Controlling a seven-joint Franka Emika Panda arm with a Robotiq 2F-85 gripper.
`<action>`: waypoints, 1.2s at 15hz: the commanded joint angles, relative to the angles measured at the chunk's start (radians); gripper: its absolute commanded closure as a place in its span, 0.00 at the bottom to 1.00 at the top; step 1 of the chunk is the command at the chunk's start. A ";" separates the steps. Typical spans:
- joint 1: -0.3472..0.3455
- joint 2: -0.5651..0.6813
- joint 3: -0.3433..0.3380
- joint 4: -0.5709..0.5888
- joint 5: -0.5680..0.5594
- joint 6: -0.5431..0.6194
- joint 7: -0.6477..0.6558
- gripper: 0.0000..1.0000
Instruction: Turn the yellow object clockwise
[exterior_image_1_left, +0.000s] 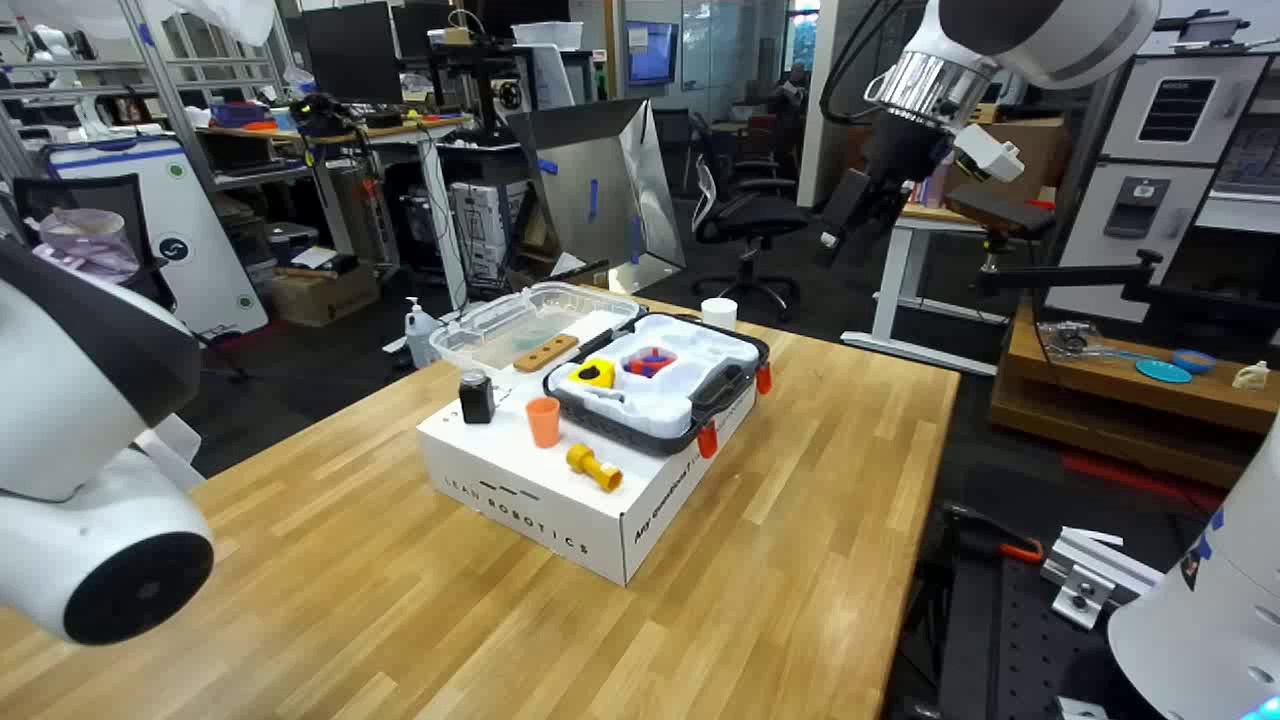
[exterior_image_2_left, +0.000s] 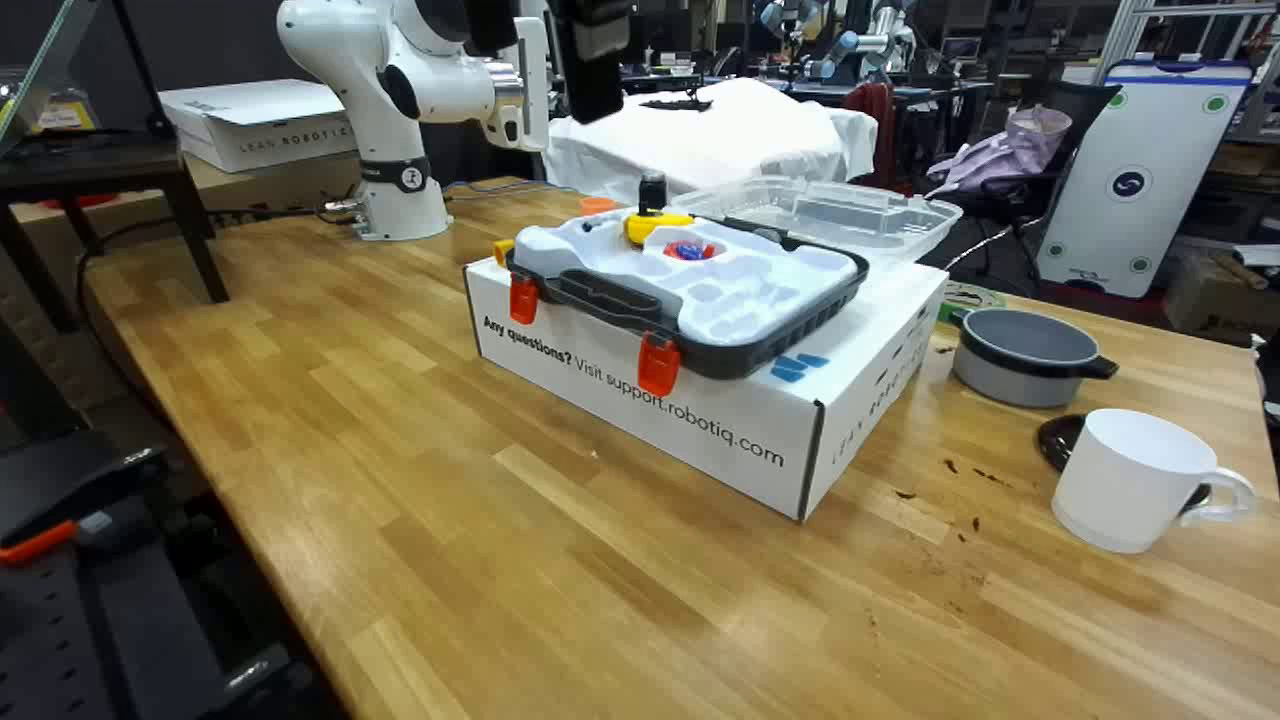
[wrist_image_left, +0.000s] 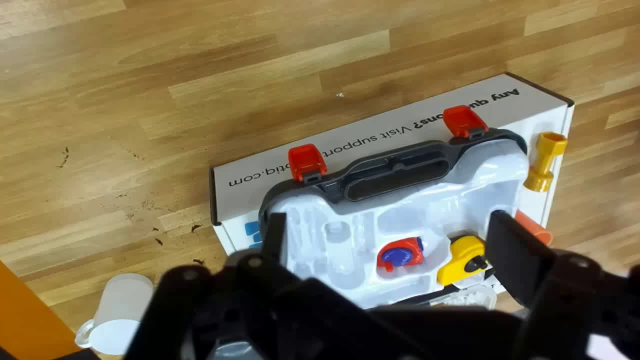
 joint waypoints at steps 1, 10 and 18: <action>-0.032 0.008 0.033 0.002 0.027 -0.004 -0.019 0.00; -0.032 0.008 0.033 0.002 0.027 -0.004 -0.019 0.00; -0.018 0.018 0.059 0.008 0.020 -0.004 -0.037 0.00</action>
